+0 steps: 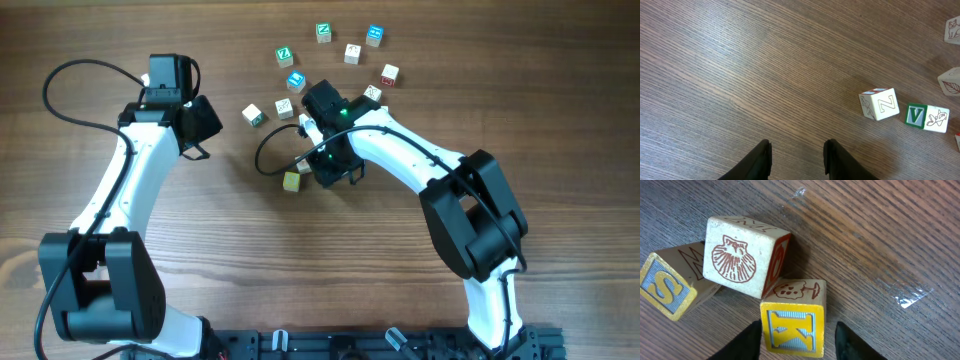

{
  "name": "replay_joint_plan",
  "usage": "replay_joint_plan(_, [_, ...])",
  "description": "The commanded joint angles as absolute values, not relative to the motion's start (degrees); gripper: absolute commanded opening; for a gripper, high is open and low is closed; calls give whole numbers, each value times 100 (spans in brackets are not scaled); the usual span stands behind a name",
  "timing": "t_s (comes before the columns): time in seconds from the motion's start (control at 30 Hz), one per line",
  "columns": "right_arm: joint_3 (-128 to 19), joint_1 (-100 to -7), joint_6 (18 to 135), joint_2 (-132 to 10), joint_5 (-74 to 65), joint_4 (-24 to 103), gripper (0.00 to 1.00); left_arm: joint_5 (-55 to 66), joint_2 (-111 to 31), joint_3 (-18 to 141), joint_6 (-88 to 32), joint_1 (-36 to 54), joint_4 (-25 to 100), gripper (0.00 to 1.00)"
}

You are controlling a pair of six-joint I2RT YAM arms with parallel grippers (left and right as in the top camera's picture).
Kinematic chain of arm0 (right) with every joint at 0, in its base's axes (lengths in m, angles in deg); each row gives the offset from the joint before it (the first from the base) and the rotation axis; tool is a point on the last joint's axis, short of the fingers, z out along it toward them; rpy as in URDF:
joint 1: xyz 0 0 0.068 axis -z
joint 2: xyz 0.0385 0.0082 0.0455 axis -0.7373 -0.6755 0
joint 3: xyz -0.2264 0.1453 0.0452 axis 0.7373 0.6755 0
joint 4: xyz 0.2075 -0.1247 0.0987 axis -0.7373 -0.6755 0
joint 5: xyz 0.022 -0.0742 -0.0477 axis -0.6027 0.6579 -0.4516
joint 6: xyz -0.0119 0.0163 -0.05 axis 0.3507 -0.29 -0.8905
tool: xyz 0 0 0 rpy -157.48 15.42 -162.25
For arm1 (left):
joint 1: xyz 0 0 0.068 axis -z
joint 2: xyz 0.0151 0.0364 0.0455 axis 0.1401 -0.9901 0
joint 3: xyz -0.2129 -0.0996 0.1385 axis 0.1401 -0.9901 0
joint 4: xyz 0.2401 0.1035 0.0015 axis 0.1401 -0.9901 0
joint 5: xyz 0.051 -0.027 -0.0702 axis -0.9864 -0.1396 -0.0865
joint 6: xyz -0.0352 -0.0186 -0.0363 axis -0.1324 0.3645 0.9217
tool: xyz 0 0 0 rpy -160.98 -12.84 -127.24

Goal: Form a circle

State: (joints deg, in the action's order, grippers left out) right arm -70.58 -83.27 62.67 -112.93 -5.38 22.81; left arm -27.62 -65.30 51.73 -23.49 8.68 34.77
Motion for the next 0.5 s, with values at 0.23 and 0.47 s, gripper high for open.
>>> replay_joint_plan(0.23, [-7974,-8150,6302,-10932,-112,2134,61,-2817,-6515,5136,-2336,857,3480,25])
replay_joint_plan(0.47, [-8018,-7388,6648,-10884,-107,2189,63,-2526,-6515,5136,-2338,857,3458,4])
